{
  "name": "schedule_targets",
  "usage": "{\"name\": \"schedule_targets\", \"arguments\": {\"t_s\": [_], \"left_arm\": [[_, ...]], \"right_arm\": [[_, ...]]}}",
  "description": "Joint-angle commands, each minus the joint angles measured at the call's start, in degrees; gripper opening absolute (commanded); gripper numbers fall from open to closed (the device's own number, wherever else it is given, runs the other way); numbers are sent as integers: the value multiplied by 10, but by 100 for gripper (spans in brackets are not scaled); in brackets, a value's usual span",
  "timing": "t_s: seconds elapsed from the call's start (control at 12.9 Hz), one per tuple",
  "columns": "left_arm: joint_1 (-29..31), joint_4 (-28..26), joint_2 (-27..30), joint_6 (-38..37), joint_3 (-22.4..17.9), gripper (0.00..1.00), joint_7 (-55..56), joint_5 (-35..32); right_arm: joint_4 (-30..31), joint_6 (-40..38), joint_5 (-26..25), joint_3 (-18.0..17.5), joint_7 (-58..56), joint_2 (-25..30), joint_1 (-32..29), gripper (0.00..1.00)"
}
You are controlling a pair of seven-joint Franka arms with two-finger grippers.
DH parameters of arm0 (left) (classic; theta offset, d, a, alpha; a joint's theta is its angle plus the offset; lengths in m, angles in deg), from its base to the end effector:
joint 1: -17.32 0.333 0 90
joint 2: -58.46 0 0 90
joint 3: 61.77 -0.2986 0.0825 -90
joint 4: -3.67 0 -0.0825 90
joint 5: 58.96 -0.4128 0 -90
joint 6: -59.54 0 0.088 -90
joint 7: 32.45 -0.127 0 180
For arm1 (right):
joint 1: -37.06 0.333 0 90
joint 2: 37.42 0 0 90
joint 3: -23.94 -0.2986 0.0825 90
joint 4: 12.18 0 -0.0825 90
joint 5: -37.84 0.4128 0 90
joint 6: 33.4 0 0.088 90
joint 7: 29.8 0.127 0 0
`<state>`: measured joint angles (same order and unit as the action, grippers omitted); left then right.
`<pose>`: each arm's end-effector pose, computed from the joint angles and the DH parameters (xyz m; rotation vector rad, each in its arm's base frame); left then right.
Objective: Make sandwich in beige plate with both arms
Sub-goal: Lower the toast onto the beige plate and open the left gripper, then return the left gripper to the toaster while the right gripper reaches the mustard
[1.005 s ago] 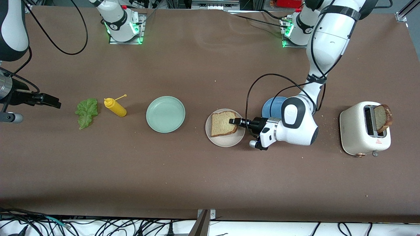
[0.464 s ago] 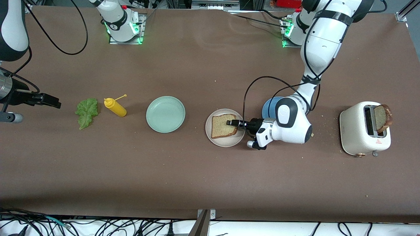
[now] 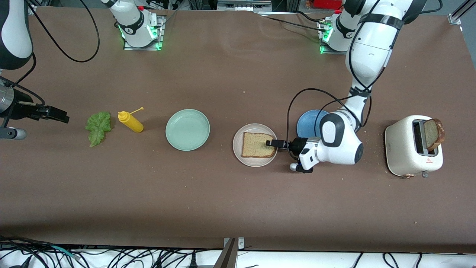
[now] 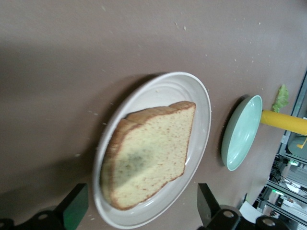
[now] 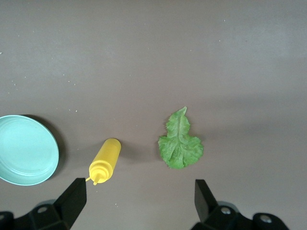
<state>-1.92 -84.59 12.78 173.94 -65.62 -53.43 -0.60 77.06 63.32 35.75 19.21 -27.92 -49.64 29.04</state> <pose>0.6474 -0.2528 0.1314 2.3223 -0.0445 -0.3209 0.6404 -0.0447 0.4728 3.1186 -0.1336 -0.1284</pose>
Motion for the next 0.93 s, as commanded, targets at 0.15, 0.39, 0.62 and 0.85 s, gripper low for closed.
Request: {"name": "schedule_targets", "arguments": {"t_s": [0.15,0.39,0.62,0.85], "left_arm": [[3,-22,93,-2,-25,100,133,-126],[40,-21,128,-10,-29,100,147,-160],[75,-17,158,-57,-29,100,146,-293],[106,-18,185,-98,-30,100,148,-372]], "right_arm": [[8,8,12,-4,-6,7,-2,100],[17,13,69,-1,-124,-3,-4,99],[61,45,90,1,-282,-2,-6,99],[148,96,177,49,-522,6,-6,99]]}}
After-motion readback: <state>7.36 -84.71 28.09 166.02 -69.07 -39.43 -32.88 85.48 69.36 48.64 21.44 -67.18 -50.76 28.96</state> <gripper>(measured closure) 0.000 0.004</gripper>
